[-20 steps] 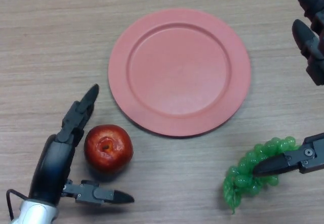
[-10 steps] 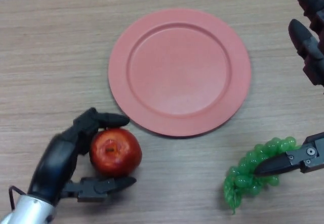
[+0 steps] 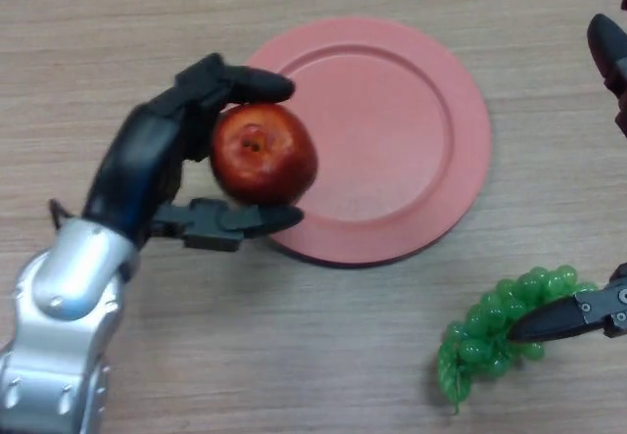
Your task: Pick up the red apple and place it on the plate
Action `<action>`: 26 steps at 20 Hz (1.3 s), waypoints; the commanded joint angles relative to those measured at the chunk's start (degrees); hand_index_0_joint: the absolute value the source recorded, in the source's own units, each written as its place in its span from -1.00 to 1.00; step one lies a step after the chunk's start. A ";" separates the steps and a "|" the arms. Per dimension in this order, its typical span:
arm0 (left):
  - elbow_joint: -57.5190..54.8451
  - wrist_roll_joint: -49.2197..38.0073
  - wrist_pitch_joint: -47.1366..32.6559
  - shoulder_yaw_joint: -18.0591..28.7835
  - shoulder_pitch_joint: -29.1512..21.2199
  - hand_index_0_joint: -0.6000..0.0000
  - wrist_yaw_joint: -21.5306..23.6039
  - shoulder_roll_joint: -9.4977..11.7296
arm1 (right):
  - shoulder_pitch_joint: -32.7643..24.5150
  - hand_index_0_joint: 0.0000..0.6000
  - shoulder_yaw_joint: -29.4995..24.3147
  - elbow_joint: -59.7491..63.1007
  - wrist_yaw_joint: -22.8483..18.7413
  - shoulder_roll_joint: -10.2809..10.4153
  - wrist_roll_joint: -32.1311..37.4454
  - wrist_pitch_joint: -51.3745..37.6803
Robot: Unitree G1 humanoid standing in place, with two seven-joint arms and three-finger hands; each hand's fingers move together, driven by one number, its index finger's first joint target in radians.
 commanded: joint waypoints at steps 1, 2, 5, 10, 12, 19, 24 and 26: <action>0.01 5.76 -4.09 -1.30 -5.26 -1.00 3.13 -0.70 | -1.80 -1.00 -4.02 -3.34 -2.40 -1.97 2.41 -2.98; 2.13 6.43 -5.70 -1.85 -6.26 -1.00 4.34 -1.08 | -1.69 -1.00 -4.66 -3.37 -2.48 -2.16 2.77 -3.15; 5.46 7.00 -8.62 -2.46 -7.64 0.16 6.68 -1.27 | -1.26 -1.00 -5.10 -3.20 -2.26 -1.99 2.40 -3.86; 13.06 8.22 -11.24 -3.03 -9.94 1.00 10.81 -1.49 | 2.04 -1.00 -5.09 -1.59 -0.42 -0.36 0.17 -8.47; 11.82 7.44 -8.69 -2.82 -9.22 1.00 12.81 -1.49 | 2.08 -1.00 -5.39 -0.71 -0.08 -0.24 0.43 -8.93; -1.20 5.49 -5.15 -0.53 -2.65 1.00 13.72 -1.49 | 1.74 -1.00 -4.38 2.44 -0.11 -0.45 -0.53 -10.23; -13.76 -0.80 -6.16 3.27 4.03 1.00 10.50 -0.62 | 1.24 -1.00 -3.76 3.23 -0.01 -0.61 -1.25 -9.63; -16.12 -3.16 -6.49 4.96 5.81 1.00 10.95 0.20 | 0.90 -1.00 -4.03 3.78 0.05 -0.80 -1.23 -9.93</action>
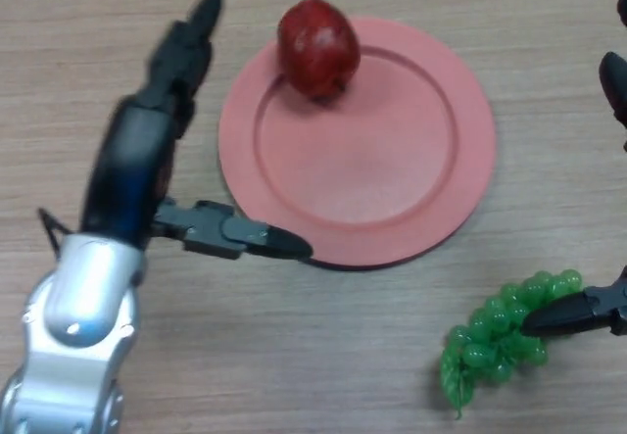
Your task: Pick up the red apple and place it on the plate
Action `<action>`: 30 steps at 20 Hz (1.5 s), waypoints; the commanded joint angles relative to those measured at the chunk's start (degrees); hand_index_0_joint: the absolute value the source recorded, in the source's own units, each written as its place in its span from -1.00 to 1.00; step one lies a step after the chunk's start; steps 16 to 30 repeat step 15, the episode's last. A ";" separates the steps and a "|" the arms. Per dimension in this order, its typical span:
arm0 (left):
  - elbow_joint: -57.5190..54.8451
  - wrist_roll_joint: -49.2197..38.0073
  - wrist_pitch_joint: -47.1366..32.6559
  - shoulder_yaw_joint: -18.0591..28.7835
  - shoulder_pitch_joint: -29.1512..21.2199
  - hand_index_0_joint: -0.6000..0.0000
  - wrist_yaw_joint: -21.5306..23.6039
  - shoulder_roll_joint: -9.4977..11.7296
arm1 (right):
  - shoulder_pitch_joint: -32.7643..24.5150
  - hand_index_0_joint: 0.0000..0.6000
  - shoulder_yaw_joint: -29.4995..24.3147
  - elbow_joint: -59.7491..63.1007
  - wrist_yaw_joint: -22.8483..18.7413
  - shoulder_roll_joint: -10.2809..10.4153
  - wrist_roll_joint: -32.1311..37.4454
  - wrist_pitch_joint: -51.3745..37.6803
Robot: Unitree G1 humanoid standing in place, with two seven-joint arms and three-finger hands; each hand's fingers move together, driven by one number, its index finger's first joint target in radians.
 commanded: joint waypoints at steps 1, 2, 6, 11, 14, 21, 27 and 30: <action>-4.93 -2.72 -6.86 4.14 -0.45 1.00 0.95 2.13 | -1.50 -1.00 -2.34 -2.31 -0.27 -1.48 -0.49 -8.87; -6.24 -4.41 -5.44 5.16 -0.31 1.00 1.24 2.43 | -2.10 -1.00 -2.07 -1.93 -0.43 -1.80 -1.06 -8.82; -10.22 -8.13 -3.69 9.82 -0.07 1.00 2.26 4.69 | -3.48 -1.00 0.32 -0.23 -0.45 -1.94 -3.25 -8.89; -14.79 -10.23 -5.16 14.67 2.69 1.00 1.28 6.11 | -4.50 -1.00 1.84 0.31 -0.90 -1.78 -3.11 -8.41; -13.26 -9.45 -7.06 15.49 3.50 1.00 0.66 6.24 | -5.70 -1.00 3.37 1.35 -1.45 -2.04 -4.23 -8.29; -12.97 -9.17 -8.35 15.54 4.15 1.00 0.55 5.99 | -6.42 -1.00 4.27 1.76 -1.23 -2.08 -4.82 -8.22; -12.97 -9.17 -8.35 15.54 4.15 1.00 0.55 5.99 | -6.42 -1.00 4.27 1.76 -1.23 -2.08 -4.82 -8.22; -12.97 -9.17 -8.35 15.54 4.15 1.00 0.55 5.99 | -6.42 -1.00 4.27 1.76 -1.23 -2.08 -4.82 -8.22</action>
